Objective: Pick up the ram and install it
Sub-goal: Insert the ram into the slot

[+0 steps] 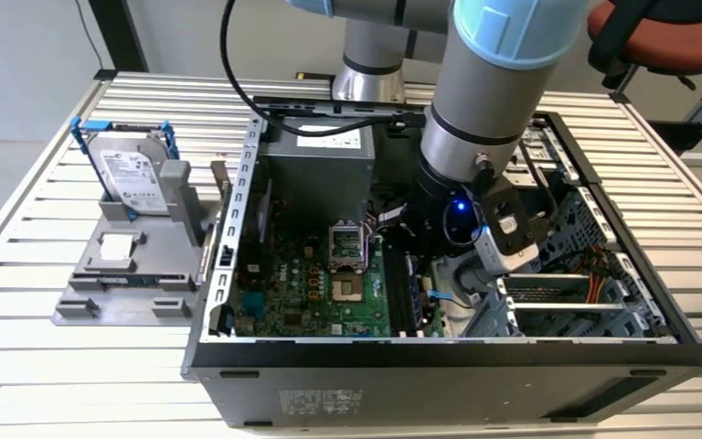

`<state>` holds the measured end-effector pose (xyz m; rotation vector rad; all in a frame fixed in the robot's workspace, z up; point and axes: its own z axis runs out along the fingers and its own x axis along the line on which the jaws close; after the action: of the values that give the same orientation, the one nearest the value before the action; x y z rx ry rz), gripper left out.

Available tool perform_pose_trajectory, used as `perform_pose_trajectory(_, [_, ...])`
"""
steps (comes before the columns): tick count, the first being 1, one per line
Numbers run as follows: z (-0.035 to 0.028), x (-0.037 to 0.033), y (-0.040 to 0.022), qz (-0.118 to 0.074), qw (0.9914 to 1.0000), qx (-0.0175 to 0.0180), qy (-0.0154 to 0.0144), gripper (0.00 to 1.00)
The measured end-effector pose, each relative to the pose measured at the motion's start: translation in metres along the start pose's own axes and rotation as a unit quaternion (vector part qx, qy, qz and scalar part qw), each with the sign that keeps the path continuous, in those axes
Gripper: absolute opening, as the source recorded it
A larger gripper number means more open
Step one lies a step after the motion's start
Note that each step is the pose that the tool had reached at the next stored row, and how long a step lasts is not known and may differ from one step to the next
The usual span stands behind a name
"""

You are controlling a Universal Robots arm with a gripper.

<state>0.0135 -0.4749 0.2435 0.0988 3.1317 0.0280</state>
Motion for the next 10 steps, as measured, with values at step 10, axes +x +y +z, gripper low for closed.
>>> perform_pose_trajectory(10, [-0.0002, 0.0, 0.0, -0.036, 0.99936, -0.0003, 0.0007, 0.0])
